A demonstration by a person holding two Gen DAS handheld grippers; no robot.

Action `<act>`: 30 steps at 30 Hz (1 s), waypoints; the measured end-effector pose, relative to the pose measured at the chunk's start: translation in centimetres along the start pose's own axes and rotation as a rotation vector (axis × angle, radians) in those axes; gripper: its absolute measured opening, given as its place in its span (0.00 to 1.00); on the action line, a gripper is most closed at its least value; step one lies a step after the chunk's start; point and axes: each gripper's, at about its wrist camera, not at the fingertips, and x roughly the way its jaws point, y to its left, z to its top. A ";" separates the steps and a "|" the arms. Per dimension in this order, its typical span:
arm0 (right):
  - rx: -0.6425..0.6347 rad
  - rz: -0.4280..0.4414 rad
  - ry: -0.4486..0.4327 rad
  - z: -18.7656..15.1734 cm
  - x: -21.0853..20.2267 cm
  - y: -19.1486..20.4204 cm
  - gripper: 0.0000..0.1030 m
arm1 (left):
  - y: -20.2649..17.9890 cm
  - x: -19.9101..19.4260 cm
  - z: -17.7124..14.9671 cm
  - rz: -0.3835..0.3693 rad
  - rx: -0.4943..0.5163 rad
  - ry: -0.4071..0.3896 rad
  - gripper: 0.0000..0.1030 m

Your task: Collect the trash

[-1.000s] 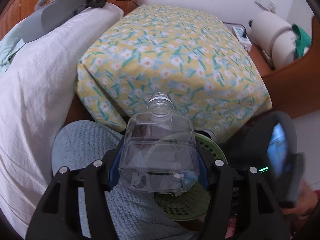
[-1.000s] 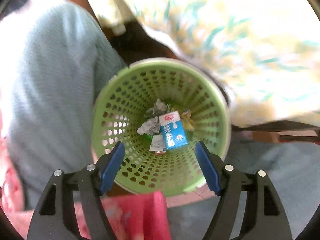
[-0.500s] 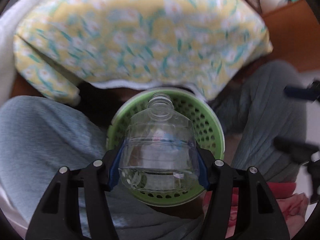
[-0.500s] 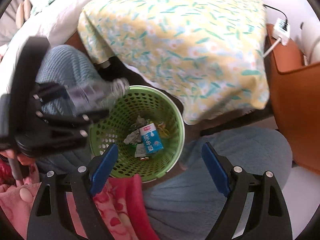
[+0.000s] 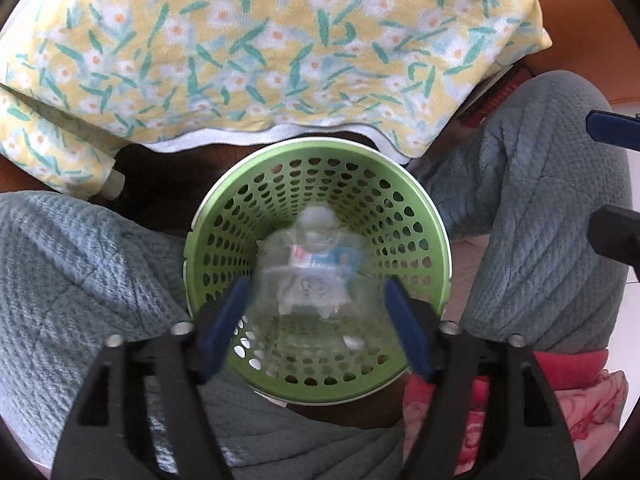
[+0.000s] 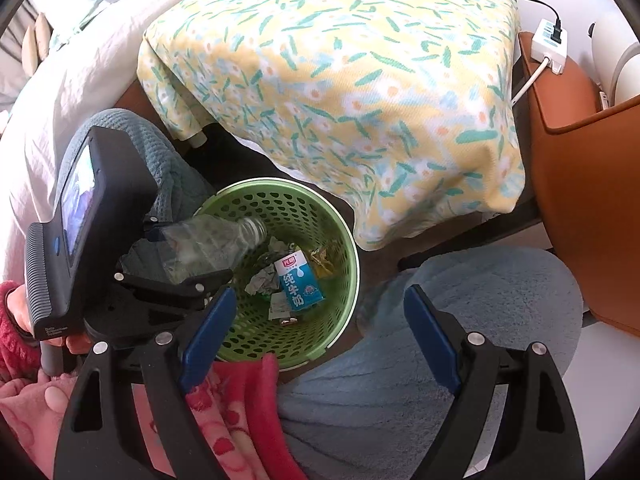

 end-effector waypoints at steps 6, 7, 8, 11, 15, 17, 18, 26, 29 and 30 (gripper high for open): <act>0.005 -0.005 -0.002 -0.1 -0.1 0.1 0.86 | -0.5 -1.2 0.0 0.007 0.018 -0.035 0.80; 0.005 -0.005 -0.003 -0.1 -0.1 0.1 0.86 | -0.5 -1.3 0.1 0.011 0.018 -0.042 0.81; 0.006 -0.004 -0.005 -0.1 -0.1 0.1 0.86 | -0.5 -1.6 0.1 0.014 0.017 -0.050 0.83; 0.009 -0.007 -0.014 0.0 -0.4 0.1 0.87 | -0.3 -2.4 0.4 0.035 -0.001 -0.073 0.88; 0.012 -0.013 -0.051 0.6 -1.3 0.1 0.87 | 0.8 -4.8 1.1 0.091 -0.048 -0.156 0.89; 0.013 -0.018 -0.079 1.0 -1.8 0.2 0.92 | 1.6 -6.4 1.6 0.128 -0.078 -0.207 0.90; 0.013 -0.020 -0.094 1.3 -2.1 0.3 0.92 | 2.2 -7.3 1.8 0.149 -0.093 -0.235 0.90; 0.004 -0.016 -0.288 7.1 -6.7 1.1 0.93 | 6.0 -17.5 5.5 0.290 -0.214 -0.537 0.92; -0.005 -0.015 -0.370 10.0 -9.0 1.6 0.93 | 7.1 -21.7 7.1 0.331 -0.254 -0.639 0.92; -0.004 -0.014 -0.414 11.3 -10.3 1.8 0.95 | 7.4 -22.9 7.4 0.340 -0.265 -0.666 0.92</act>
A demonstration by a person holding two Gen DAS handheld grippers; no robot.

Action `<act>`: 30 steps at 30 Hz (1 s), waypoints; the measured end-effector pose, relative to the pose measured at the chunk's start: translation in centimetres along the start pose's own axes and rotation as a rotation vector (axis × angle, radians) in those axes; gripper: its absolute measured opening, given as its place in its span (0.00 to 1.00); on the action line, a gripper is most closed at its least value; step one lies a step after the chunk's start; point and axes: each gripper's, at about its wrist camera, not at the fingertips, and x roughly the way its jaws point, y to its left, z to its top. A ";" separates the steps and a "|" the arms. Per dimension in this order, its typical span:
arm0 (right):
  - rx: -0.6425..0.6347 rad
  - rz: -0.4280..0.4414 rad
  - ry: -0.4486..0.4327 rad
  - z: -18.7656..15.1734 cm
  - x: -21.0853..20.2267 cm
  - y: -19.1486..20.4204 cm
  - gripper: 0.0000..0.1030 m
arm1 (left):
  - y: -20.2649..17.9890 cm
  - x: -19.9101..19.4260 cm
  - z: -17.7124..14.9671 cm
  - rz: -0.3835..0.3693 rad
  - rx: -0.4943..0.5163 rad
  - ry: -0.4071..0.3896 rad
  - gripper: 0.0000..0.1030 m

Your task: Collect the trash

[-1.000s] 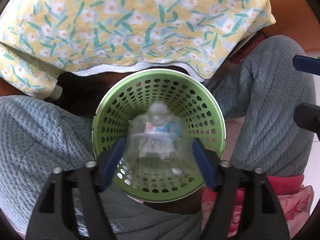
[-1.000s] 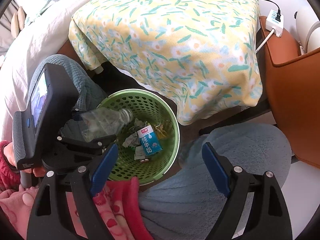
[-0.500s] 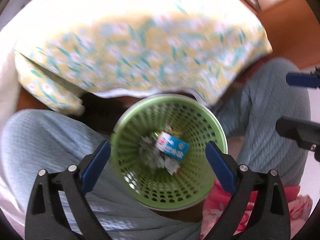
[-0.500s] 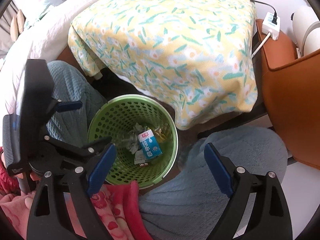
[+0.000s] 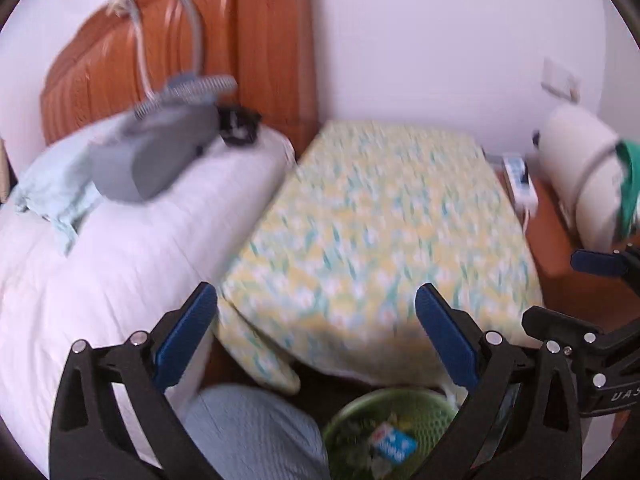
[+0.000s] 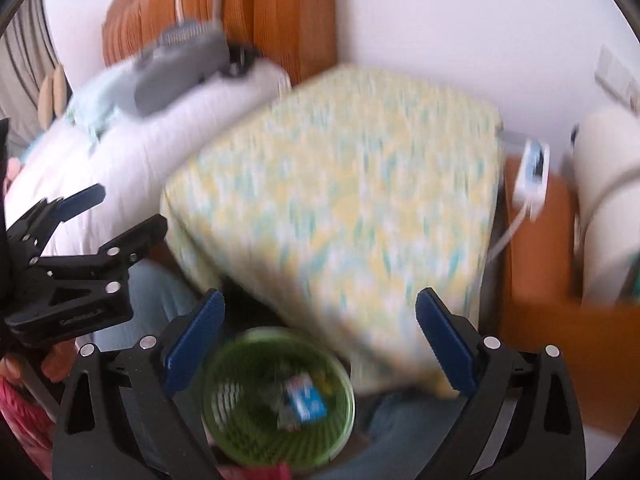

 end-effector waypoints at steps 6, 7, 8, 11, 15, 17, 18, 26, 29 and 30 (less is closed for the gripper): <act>0.000 0.012 -0.150 6.7 -3.0 0.7 0.97 | 1.9 -4.7 6.4 0.070 -0.061 -0.183 0.92; 0.001 0.017 -0.176 7.7 -3.6 0.9 0.97 | 2.1 -5.4 7.4 0.084 -0.066 -0.207 0.92; 0.001 0.022 -0.207 8.8 -4.4 1.1 0.98 | 2.3 -6.2 8.2 0.101 -0.071 -0.233 0.92; 0.004 0.022 -0.272 10.9 -6.2 1.3 0.98 | 2.5 -7.8 10.0 0.133 -0.085 -0.278 0.92; 0.004 0.005 -0.320 12.8 -7.6 1.9 0.98 | 3.3 -8.9 11.0 0.132 -0.130 -0.294 0.92; 0.010 -0.015 -0.334 13.3 -8.0 2.2 0.98 | 3.3 -8.9 10.6 0.134 -0.138 -0.286 0.92; 0.011 -0.025 -0.335 13.4 -8.1 2.4 0.98 | 3.3 -8.7 10.6 0.145 -0.137 -0.281 0.92; 0.039 -0.068 -0.266 12.2 -6.8 2.4 0.98 | 4.0 -6.7 8.5 0.213 -0.179 -0.211 0.92; 0.052 -0.050 -0.229 11.2 -5.8 1.9 0.98 | 4.2 -5.9 7.8 0.219 -0.189 -0.184 0.92; 0.056 -0.047 -0.215 10.9 -5.4 1.8 0.98 | 4.2 -5.7 7.5 0.226 -0.192 -0.176 0.92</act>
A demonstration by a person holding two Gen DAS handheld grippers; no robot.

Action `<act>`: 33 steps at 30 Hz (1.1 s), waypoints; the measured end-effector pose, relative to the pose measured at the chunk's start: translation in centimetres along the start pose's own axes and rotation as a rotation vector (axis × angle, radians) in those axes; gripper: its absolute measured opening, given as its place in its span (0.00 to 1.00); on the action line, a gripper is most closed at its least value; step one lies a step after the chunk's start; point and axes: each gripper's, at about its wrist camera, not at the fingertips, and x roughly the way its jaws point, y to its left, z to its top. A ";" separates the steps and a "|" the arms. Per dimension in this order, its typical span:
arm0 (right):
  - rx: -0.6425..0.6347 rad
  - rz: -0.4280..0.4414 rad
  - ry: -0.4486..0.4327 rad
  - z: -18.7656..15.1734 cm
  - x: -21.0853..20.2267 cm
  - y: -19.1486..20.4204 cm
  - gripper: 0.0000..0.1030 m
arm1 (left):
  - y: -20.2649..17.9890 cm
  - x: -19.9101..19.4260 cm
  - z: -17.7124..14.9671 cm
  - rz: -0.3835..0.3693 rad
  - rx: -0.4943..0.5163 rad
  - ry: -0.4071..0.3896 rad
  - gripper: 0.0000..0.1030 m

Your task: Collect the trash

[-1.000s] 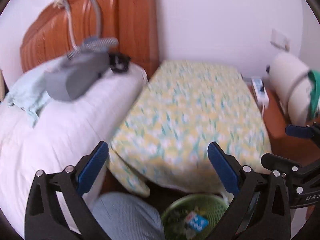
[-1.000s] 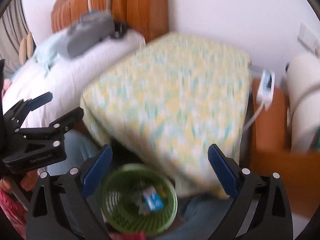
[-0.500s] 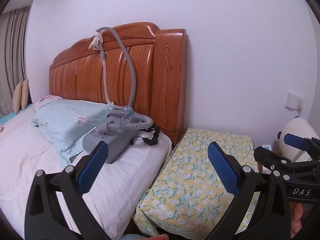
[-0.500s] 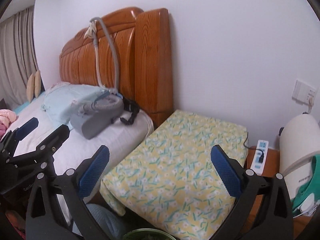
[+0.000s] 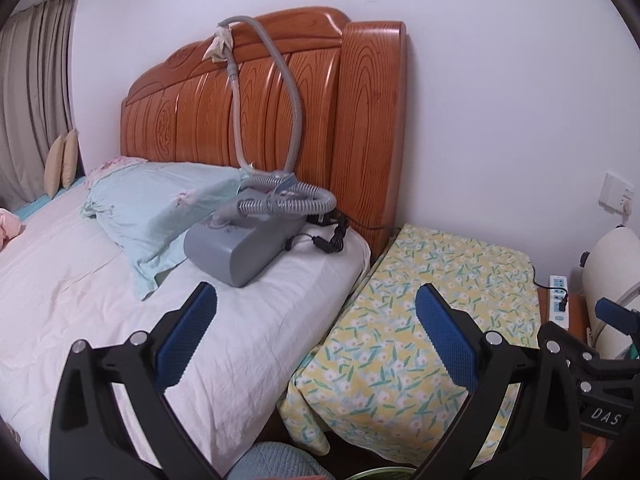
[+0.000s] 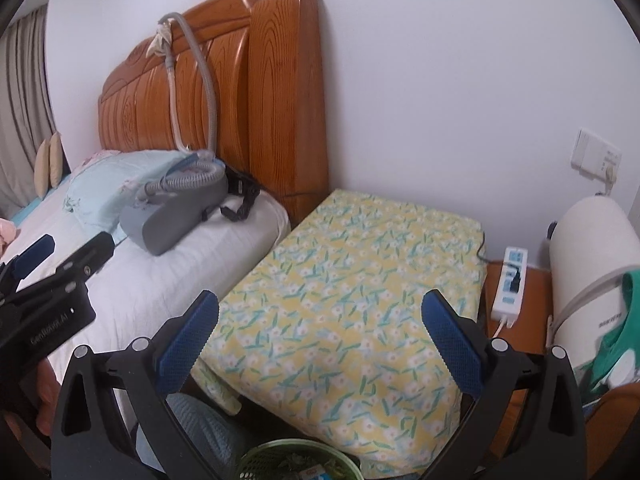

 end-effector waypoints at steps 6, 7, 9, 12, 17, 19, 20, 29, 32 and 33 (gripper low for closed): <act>0.021 0.048 0.046 -2.1 1.2 -0.4 0.98 | 0.8 0.7 -1.4 0.044 -0.011 0.038 0.92; 0.025 0.066 0.053 -2.3 1.3 -0.4 0.98 | 1.0 0.9 -1.6 0.049 -0.013 0.046 0.92; 0.028 0.084 0.063 -2.9 1.7 -0.4 0.98 | 1.3 1.1 -1.9 0.055 -0.021 0.058 0.92; 0.027 0.102 0.085 -3.4 2.3 -0.1 0.98 | 1.6 1.4 -2.3 0.066 -0.026 0.073 0.92; 0.010 0.090 0.105 -4.0 2.9 0.5 0.98 | 1.7 1.8 -2.8 0.073 -0.023 0.094 0.92; 0.007 0.083 0.116 -4.3 3.1 0.5 0.98 | 1.6 2.0 -2.9 0.074 -0.021 0.104 0.92; 0.006 0.081 0.123 -4.5 3.2 0.5 0.98 | 1.6 2.2 -3.0 0.074 -0.021 0.111 0.92; -0.014 0.077 0.155 -5.1 3.9 0.6 0.98 | 1.5 2.8 -3.6 0.068 -0.018 0.142 0.92; -0.017 0.077 0.155 -5.2 3.9 0.7 0.98 | 1.8 2.7 -3.6 0.073 -0.023 0.141 0.92; -0.016 0.076 0.155 -5.2 3.9 0.8 0.98 | 1.9 2.7 -3.6 0.075 -0.025 0.142 0.92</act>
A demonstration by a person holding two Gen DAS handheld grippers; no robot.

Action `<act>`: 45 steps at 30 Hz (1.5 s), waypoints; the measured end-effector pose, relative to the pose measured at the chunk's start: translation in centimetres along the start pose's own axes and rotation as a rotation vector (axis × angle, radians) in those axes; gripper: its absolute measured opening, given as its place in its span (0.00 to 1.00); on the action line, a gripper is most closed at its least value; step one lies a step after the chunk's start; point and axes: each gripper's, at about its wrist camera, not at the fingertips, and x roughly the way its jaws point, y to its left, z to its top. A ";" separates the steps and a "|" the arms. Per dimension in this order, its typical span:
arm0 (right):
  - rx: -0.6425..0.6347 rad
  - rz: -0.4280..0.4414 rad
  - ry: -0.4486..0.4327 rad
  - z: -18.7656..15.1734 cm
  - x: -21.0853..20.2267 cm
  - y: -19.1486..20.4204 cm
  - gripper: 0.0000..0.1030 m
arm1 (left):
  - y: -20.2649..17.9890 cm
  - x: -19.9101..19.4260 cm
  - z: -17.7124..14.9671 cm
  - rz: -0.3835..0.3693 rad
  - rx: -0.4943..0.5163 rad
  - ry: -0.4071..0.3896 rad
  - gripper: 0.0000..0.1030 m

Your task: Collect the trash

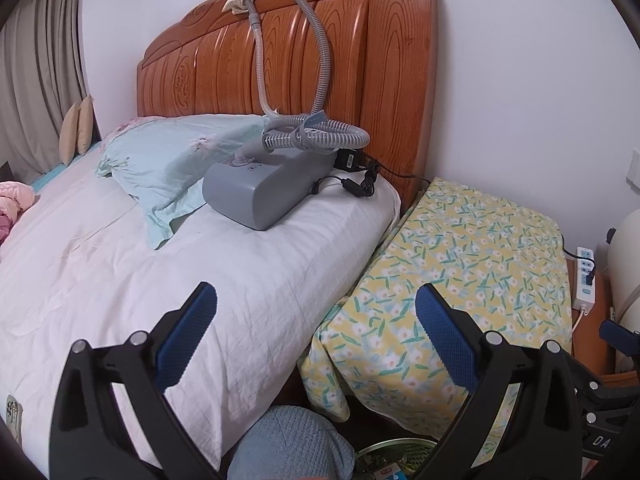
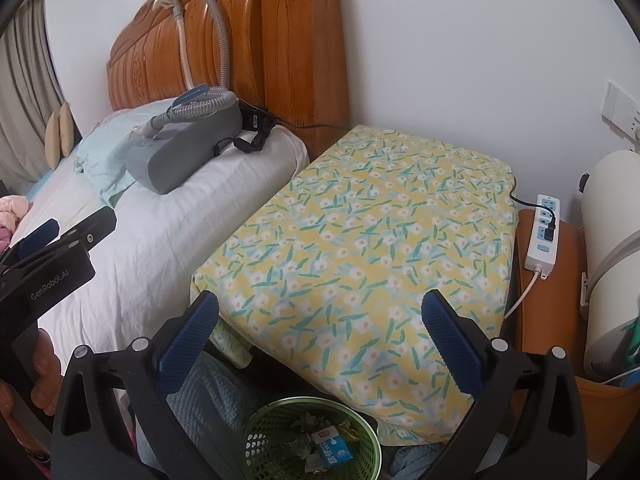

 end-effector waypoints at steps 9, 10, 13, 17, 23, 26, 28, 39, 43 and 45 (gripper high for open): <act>-0.006 -0.009 0.002 -0.1 0.0 0.1 0.98 | 0.6 0.2 -0.1 0.003 -0.010 0.007 0.92; -0.006 -0.009 0.001 -0.1 0.0 0.1 0.98 | 0.6 0.2 -0.1 0.003 -0.010 0.007 0.92; -0.005 -0.009 0.001 -0.1 0.0 0.2 0.98 | 0.6 0.2 -0.1 0.005 -0.009 0.008 0.92; -0.004 -0.016 0.002 -0.2 0.1 0.1 0.98 | 0.6 0.2 -0.1 0.005 -0.010 0.009 0.92; -0.005 -0.019 0.003 -0.2 0.1 0.0 0.98 | 0.8 0.3 -0.2 0.005 -0.011 0.014 0.92; -0.003 -0.019 0.003 -0.2 0.1 0.0 0.98 | 0.8 0.4 -0.3 0.005 -0.011 0.015 0.92; -0.004 -0.018 0.004 -0.2 0.1 0.0 0.98 | 0.8 0.4 -0.2 0.005 -0.010 0.015 0.92; -0.006 -0.018 0.006 -0.3 0.2 -0.3 0.98 | 1.0 0.7 -0.5 0.007 -0.009 0.023 0.92; -0.006 -0.019 0.006 -0.3 0.3 -0.3 0.98 | 1.0 0.7 -0.6 0.005 -0.008 0.023 0.92; -0.006 -0.018 0.006 -0.3 0.3 -0.2 0.98 | 1.0 0.8 -0.5 0.005 -0.008 0.024 0.92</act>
